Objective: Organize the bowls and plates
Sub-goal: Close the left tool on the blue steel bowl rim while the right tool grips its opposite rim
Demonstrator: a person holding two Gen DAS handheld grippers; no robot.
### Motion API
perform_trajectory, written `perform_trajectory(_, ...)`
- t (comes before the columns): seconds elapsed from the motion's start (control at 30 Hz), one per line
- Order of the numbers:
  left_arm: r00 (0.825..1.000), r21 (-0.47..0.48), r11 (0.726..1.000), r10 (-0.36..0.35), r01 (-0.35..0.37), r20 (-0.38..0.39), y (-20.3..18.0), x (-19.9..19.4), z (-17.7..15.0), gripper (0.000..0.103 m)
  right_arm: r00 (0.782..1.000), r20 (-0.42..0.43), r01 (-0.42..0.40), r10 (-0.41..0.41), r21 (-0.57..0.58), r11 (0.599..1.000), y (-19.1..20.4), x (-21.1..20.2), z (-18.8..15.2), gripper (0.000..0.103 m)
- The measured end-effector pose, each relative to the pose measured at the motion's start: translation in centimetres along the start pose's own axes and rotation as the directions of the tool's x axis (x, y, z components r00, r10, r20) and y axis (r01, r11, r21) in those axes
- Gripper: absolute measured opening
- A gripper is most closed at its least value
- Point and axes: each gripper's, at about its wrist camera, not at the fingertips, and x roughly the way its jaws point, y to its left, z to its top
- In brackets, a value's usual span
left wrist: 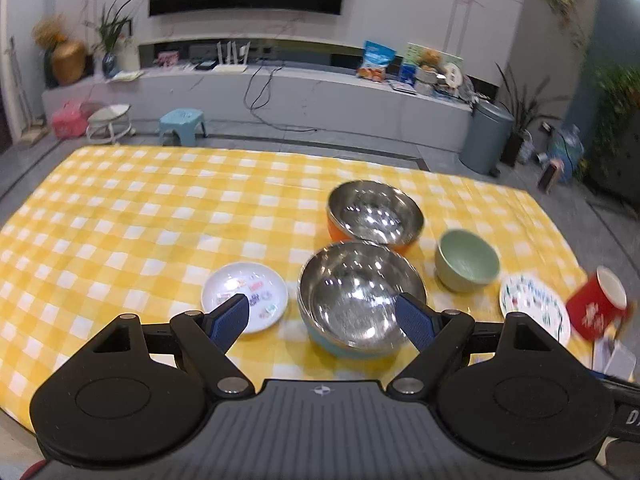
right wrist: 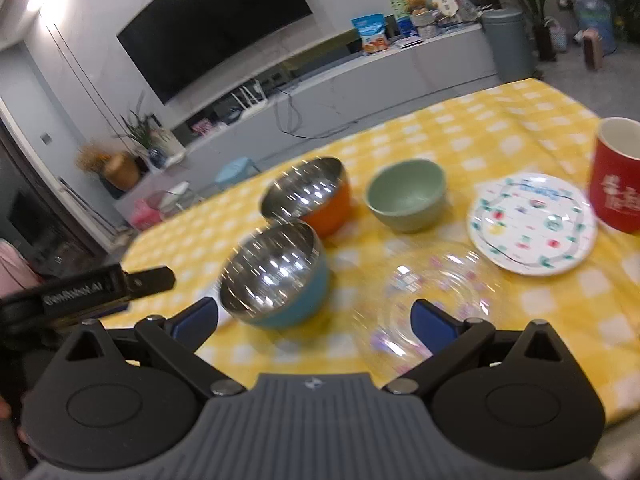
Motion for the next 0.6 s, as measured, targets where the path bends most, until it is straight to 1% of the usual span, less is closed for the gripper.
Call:
perform_trajectory(0.07,1.000,-0.031,0.999,-0.008,0.008,-0.026,0.7,1.1,0.9,0.093,1.000,-0.002,-0.014,0.014,0.011,1.000,0.2,1.0,1.2,0.100)
perform_trajectory(0.13,0.998,-0.033,0.999,-0.035,0.033,-0.046,1.1,2.2,1.4,0.089,1.000,-0.017,-0.014,0.014,0.007,1.000,0.4,2.4,2.4,0.100)
perform_trajectory(0.2,0.995,-0.006,0.997,-0.081,0.081,-0.065,0.9,3.2,1.8,0.087,0.999,-0.036,-0.007,0.007,0.006,1.000,0.6,3.9,3.5,0.100)
perform_trajectory(0.27,0.990,0.048,0.991,-0.125,0.128,-0.059,0.7,3.9,1.9,0.087,0.998,-0.057,-0.006,0.007,0.016,1.000,0.6,5.4,4.5,0.100)
perform_trajectory(0.3,0.991,0.065,0.989,-0.127,0.130,-0.048,0.6,4.4,1.8,0.087,0.998,-0.067,-0.008,0.009,0.019,1.000,0.6,6.2,4.9,0.100)
perform_trajectory(0.37,0.995,0.062,0.994,-0.090,0.093,-0.041,0.5,5.6,1.6,0.086,0.996,-0.084,0.002,-0.001,0.015,1.000,0.6,7.9,5.5,0.100)
perform_trajectory(0.4,0.996,0.054,0.995,-0.079,0.081,-0.046,0.4,6.1,1.5,0.083,0.996,-0.088,0.011,-0.010,0.010,1.000,0.7,8.6,5.6,0.099)
perform_trajectory(0.43,0.995,0.041,0.996,-0.078,0.080,-0.058,0.6,7.0,1.2,0.081,0.995,-0.094,0.027,-0.027,0.000,1.000,0.8,9.4,5.6,0.095)
perform_trajectory(0.47,0.994,0.030,0.996,-0.087,0.089,-0.069,0.7,7.6,1.0,0.076,0.994,-0.101,0.044,-0.045,-0.008,0.999,0.7,10.1,5.5,0.093)
perform_trajectory(0.5,0.992,0.013,0.995,-0.099,0.101,-0.082,0.8,8.3,0.7,0.074,0.992,-0.108,0.065,-0.066,-0.015,0.998,0.7,10.8,5.3,0.087)
perform_trajectory(0.53,0.989,-0.009,0.994,-0.109,0.108,-0.098,1.1,9.1,0.4,0.073,0.990,-0.116,0.076,-0.078,-0.021,0.997,0.7,11.5,4.9,0.084)
perform_trajectory(0.6,0.986,-0.049,0.994,-0.105,0.099,-0.127,1.5,10.3,0.1,0.066,0.987,-0.140,0.074,-0.076,-0.021,0.997,0.3,12.6,4.3,0.084)
